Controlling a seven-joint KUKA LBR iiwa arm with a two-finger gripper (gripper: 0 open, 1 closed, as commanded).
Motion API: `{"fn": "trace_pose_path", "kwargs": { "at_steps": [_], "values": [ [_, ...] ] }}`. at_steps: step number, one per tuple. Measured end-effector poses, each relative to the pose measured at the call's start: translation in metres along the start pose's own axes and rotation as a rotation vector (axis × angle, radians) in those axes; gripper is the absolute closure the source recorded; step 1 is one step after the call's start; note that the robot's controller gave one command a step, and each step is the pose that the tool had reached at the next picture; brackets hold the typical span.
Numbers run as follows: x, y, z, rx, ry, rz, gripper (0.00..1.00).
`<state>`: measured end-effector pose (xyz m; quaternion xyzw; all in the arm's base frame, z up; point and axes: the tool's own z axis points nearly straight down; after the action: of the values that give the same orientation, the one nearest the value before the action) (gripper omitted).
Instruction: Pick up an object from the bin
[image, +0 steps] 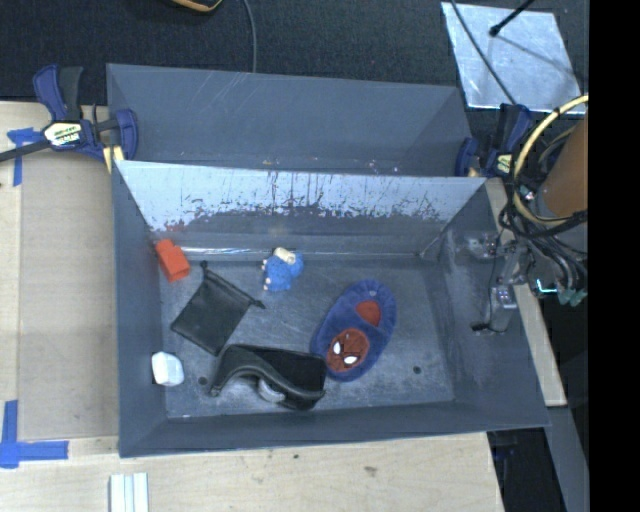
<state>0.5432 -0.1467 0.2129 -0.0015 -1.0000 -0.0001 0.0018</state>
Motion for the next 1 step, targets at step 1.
{"fn": "trace_pose_path", "kwargs": {
  "at_steps": [1],
  "values": [
    [-0.0098,0.0817,0.1424,0.006,-0.018,-0.287,0.00]
  ]
}}
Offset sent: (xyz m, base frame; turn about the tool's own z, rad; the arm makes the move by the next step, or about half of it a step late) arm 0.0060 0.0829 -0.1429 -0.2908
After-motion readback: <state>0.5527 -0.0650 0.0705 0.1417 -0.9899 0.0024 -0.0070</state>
